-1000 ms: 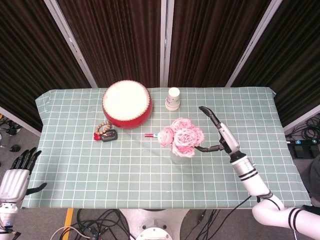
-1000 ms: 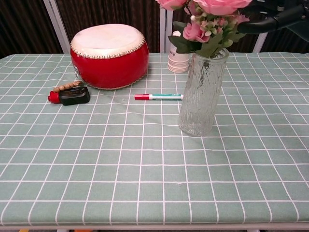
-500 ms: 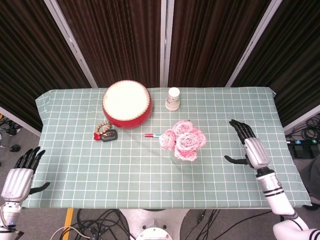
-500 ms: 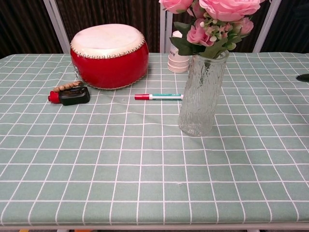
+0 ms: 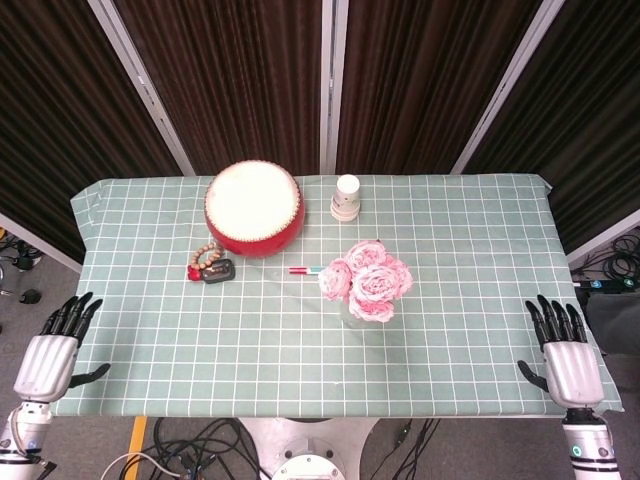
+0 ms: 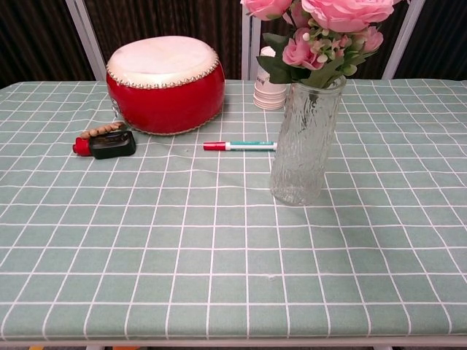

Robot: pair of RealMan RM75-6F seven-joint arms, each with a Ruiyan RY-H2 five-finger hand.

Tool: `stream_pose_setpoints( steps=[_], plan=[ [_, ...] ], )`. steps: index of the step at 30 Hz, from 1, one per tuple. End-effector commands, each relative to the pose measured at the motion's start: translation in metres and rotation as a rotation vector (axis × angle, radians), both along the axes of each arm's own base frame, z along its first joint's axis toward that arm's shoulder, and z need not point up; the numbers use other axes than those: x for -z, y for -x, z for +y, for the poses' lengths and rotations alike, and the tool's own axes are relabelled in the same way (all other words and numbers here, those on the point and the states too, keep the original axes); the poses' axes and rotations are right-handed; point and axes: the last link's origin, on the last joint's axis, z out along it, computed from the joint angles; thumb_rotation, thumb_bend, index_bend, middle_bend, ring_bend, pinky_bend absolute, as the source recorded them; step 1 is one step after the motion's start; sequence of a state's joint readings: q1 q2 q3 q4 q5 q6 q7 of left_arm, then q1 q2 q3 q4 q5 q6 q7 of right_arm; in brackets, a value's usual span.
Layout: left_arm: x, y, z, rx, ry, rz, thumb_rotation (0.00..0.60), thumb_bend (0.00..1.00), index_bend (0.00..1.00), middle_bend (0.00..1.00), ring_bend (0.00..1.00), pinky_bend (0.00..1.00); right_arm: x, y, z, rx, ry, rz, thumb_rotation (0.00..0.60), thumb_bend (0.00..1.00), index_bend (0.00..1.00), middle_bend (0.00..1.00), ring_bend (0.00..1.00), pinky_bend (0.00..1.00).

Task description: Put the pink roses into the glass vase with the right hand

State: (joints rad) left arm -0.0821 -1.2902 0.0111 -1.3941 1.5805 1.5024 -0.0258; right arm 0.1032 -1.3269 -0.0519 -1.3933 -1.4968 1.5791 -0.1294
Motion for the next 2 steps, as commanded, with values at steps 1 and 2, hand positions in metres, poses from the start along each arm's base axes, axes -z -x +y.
stream_pose_setpoints(
  steps=[1,2],
  plan=[
    [-0.0002,-0.0002,-0.0007,0.004,-0.003,-0.001,0.600,0.00,0.07,0.00,0.00,0.16,0.0028,0.0018,0.0044,-0.003,-0.009,0.002,0.600,0.08,0.00,0.00,0.00,0.00],
    [-0.0005,-0.0003,-0.0008,0.004,-0.005,-0.003,0.600,0.00,0.07,0.00,0.00,0.16,0.0035,0.0018,0.0049,-0.005,-0.011,0.002,0.600,0.08,0.00,0.00,0.00,0.00]
  ],
)
